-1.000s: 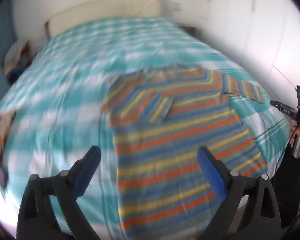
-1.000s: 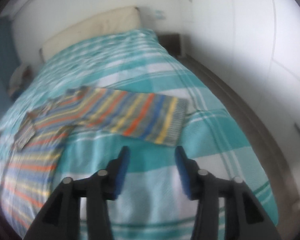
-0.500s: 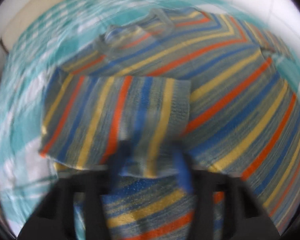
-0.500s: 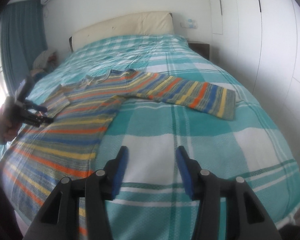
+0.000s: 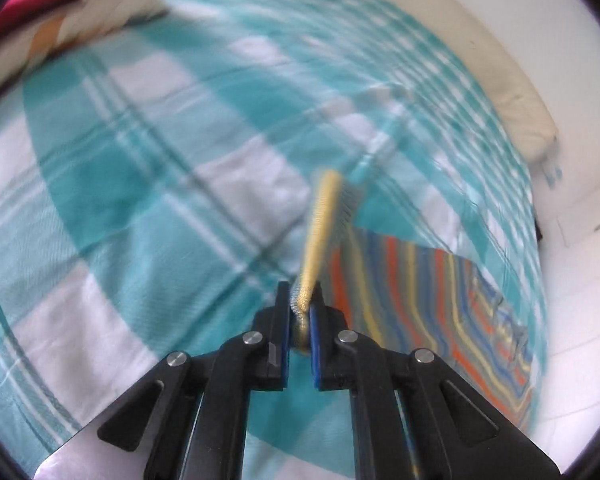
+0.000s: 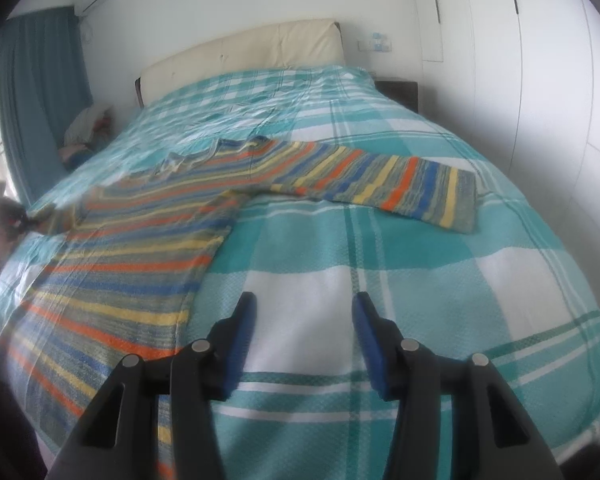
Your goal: Fold small clothes
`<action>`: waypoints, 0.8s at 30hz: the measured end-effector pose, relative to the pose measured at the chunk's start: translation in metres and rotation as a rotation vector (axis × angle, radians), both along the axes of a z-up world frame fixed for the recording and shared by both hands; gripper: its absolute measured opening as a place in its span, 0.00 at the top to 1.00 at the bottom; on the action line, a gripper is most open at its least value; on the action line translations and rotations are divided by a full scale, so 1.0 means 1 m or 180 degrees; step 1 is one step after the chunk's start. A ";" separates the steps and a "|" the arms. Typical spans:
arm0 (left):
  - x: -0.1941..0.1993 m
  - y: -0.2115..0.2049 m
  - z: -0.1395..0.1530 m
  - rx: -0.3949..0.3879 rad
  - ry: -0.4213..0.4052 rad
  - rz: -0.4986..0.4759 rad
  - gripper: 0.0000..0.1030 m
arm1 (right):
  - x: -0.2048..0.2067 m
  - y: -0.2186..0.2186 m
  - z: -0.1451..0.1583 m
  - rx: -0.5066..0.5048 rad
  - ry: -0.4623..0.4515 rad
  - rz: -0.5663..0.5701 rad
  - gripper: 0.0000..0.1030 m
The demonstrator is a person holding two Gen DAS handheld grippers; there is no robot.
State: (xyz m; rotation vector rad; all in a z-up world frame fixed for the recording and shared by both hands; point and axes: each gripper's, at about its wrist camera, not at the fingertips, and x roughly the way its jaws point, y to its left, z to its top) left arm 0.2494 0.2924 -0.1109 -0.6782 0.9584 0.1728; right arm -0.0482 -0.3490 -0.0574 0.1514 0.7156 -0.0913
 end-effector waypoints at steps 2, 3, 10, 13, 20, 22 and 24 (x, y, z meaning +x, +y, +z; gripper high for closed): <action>-0.003 0.004 -0.017 -0.0105 0.0045 0.0021 0.94 | 0.001 0.004 -0.003 -0.0044 0.0046 0.0039 0.52; -0.004 0.004 -0.020 -0.0110 0.0041 0.0015 0.94 | 0.002 0.006 -0.005 -0.0062 0.0067 0.0049 0.52; -0.015 0.021 -0.033 -0.0362 -0.0042 0.0163 0.94 | 0.003 0.000 -0.013 -0.0028 0.0169 -0.0004 0.52; -0.024 0.033 -0.028 -0.0373 0.0018 0.0257 0.90 | 0.004 0.000 -0.013 -0.0009 0.0173 -0.0012 0.52; -0.037 0.041 0.017 0.0101 -0.0168 0.0358 0.62 | 0.007 0.001 -0.015 -0.0013 0.0164 0.0031 0.52; -0.024 0.027 0.025 0.0205 -0.0264 0.0155 0.55 | 0.009 0.002 -0.016 -0.0017 0.0186 0.0036 0.52; -0.007 0.011 0.025 0.0270 -0.0266 -0.0046 0.40 | 0.011 0.003 -0.018 -0.0034 0.0210 0.0035 0.52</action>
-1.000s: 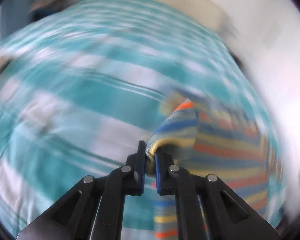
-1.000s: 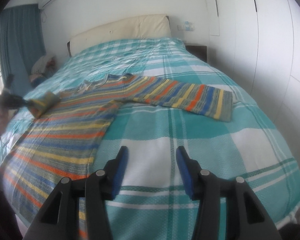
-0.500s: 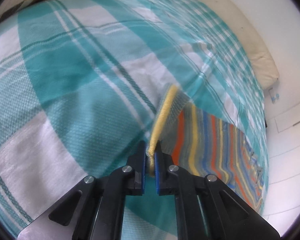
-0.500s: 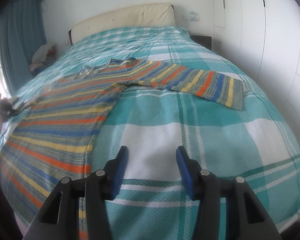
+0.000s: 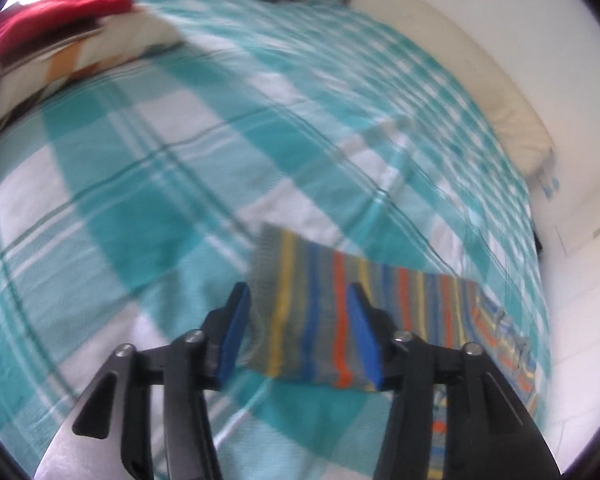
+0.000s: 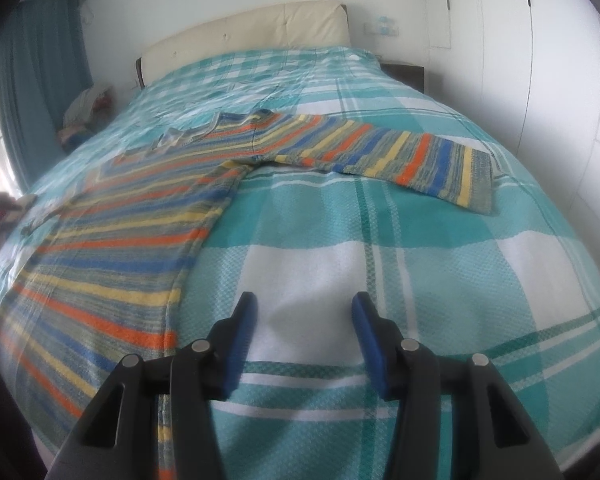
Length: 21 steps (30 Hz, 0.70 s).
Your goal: Fold small clothes
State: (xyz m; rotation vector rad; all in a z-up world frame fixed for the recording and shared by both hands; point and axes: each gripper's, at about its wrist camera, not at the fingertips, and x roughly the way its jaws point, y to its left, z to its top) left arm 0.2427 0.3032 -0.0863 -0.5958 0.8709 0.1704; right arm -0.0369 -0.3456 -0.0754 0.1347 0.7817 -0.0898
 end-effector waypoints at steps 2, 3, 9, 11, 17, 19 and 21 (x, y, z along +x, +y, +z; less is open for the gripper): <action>0.022 -0.014 -0.016 0.0095 0.0173 -0.0151 0.37 | 0.000 0.001 0.000 -0.0027 0.0002 -0.0001 0.52; 0.030 -0.015 -0.028 0.0207 0.0339 -0.0115 0.37 | -0.001 0.001 0.000 -0.0032 0.0000 -0.0004 0.52; 0.015 0.007 -0.045 0.0731 0.0647 0.0365 0.46 | -0.005 -0.009 0.001 0.0038 -0.0001 -0.0105 0.52; 0.001 0.012 -0.034 0.0865 0.0665 0.0386 0.43 | -0.005 -0.012 0.000 0.0087 0.0011 -0.0133 0.52; -0.048 -0.010 0.013 0.0770 0.0350 -0.0009 0.29 | -0.006 -0.008 0.007 -0.0005 -0.0098 -0.0152 0.47; -0.060 -0.036 0.028 0.0737 0.0202 -0.0267 0.24 | -0.008 -0.006 0.009 -0.0090 -0.0140 -0.0153 0.43; -0.073 -0.068 0.038 0.0672 0.0066 -0.0554 0.15 | -0.009 -0.005 0.010 -0.0122 -0.0158 -0.0158 0.41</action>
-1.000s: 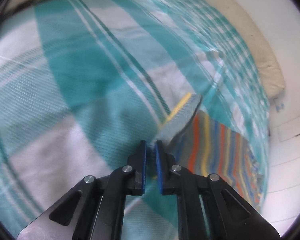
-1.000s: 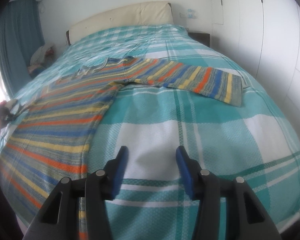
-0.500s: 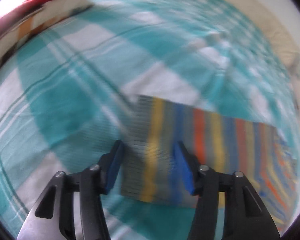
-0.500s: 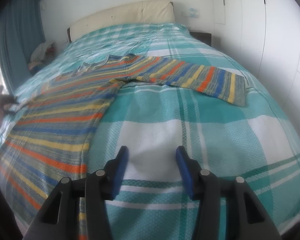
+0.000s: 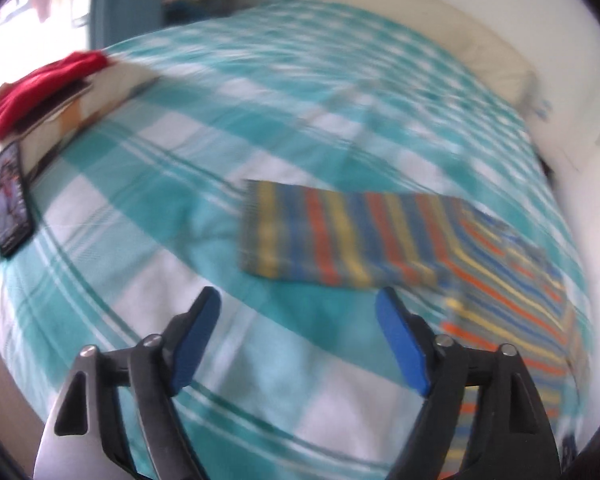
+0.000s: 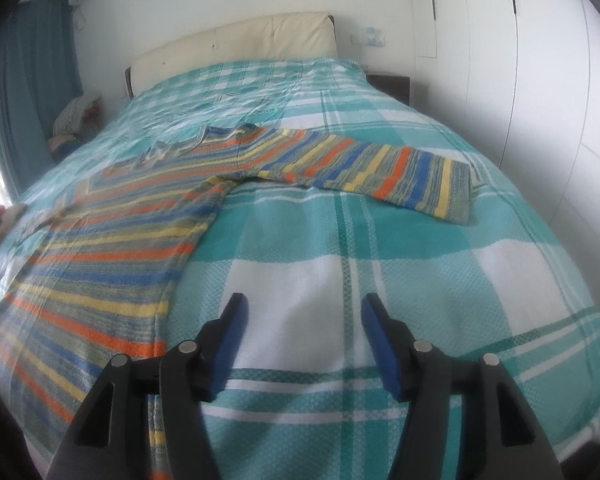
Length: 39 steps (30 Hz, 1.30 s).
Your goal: Fold small clothes
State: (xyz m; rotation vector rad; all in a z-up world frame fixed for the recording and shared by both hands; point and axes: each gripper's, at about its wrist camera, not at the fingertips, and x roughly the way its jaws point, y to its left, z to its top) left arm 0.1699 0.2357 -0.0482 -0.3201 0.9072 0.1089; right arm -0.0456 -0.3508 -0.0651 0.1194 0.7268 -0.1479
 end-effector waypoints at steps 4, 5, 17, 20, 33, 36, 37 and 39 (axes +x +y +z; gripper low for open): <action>-0.032 -0.065 -0.001 -0.0113 -0.0082 -0.0527 0.12 | -0.002 -0.002 0.002 -0.0029 -0.0027 -0.0050 0.38; -0.037 -0.078 -0.005 -0.0147 -0.0079 -0.0614 0.12 | -0.003 -0.003 0.002 -0.0033 -0.0033 -0.0070 0.37; -0.054 -0.149 -0.058 0.0091 -0.0254 -0.0886 0.12 | -0.005 -0.007 0.002 -0.0138 -0.0085 -0.0156 0.32; -0.053 -0.142 -0.054 0.0060 -0.0362 -0.0795 0.12 | -0.006 -0.010 0.005 -0.0149 -0.0157 -0.0222 0.31; -0.061 -0.158 -0.052 0.0323 -0.0455 -0.0864 0.08 | -0.003 -0.009 0.009 -0.0256 -0.0227 -0.0326 0.17; -0.062 -0.161 -0.053 0.0356 -0.0444 -0.0885 0.07 | -0.004 -0.011 0.009 -0.0284 -0.0230 -0.0398 0.12; -0.061 -0.161 -0.053 0.0363 -0.0441 -0.0881 0.07 | -0.004 -0.012 0.009 -0.0285 -0.0226 -0.0413 0.10; -0.061 -0.159 -0.054 0.0360 -0.0433 -0.0854 0.07 | -0.003 -0.014 0.008 -0.0272 -0.0205 -0.0446 0.09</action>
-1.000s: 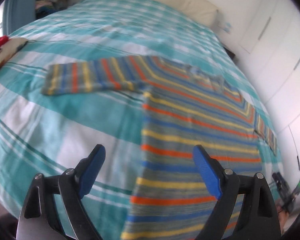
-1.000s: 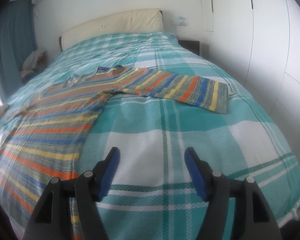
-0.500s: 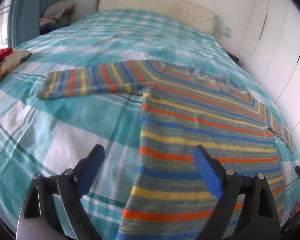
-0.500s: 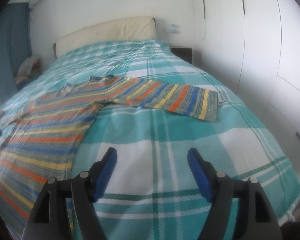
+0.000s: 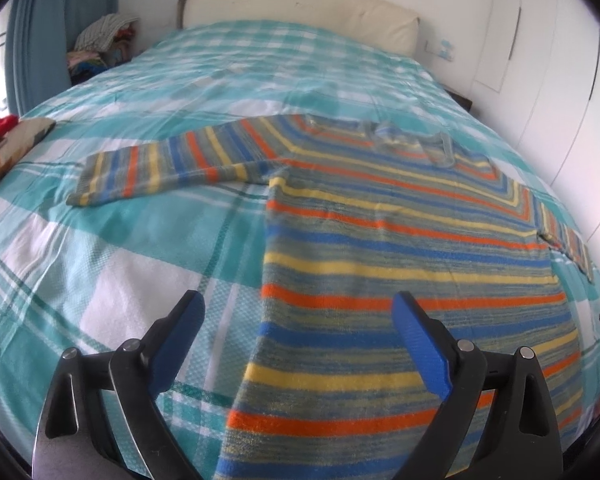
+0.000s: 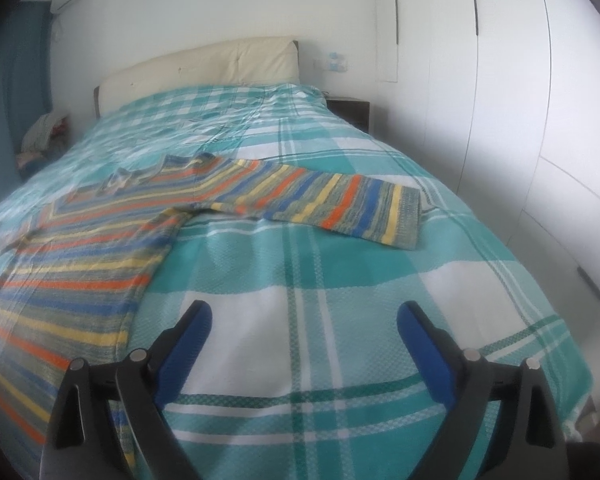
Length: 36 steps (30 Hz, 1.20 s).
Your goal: Fold small clothes
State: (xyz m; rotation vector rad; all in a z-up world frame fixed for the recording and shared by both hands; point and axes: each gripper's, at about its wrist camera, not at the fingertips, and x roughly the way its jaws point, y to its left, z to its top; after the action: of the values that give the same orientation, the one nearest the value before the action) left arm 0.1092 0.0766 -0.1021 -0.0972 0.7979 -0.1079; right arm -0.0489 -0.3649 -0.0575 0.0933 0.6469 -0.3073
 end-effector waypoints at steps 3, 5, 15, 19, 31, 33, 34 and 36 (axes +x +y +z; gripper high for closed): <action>0.002 0.004 0.000 -0.0043 0.0020 0.0058 0.07 | 0.001 -0.002 -0.002 0.0030 0.0028 -0.0021 0.09; 0.002 0.006 -0.001 -0.0063 0.0026 0.0083 0.07 | 0.003 -0.003 -0.004 0.0024 0.0053 -0.0030 0.09; 0.000 0.005 0.003 0.0029 -0.0052 0.0129 0.05 | 0.005 0.001 -0.003 -0.0148 0.0025 -0.0096 0.09; 0.003 0.008 -0.001 0.0042 0.0031 0.0169 0.04 | 0.006 0.003 -0.003 -0.0224 0.0023 -0.0119 0.05; 0.013 0.003 -0.025 -0.0003 0.0421 0.0118 0.04 | 0.018 0.006 -0.027 -0.0196 0.0376 -0.0112 0.04; 0.014 0.000 -0.029 0.0051 0.0468 0.0108 0.04 | 0.019 0.008 -0.031 -0.0219 0.0415 -0.0109 0.03; 0.015 -0.001 -0.030 0.0081 0.0486 0.0098 0.03 | 0.019 0.009 -0.031 -0.0230 0.0424 -0.0113 0.02; 0.016 -0.005 -0.032 0.0144 0.0510 0.0075 0.01 | 0.021 0.008 -0.033 -0.0233 0.0454 -0.0128 0.01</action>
State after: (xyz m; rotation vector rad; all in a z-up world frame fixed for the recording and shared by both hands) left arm 0.1249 0.0721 -0.1346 -0.0730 0.9583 -0.0601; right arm -0.0281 -0.3565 -0.0908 0.0142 0.7751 -0.3786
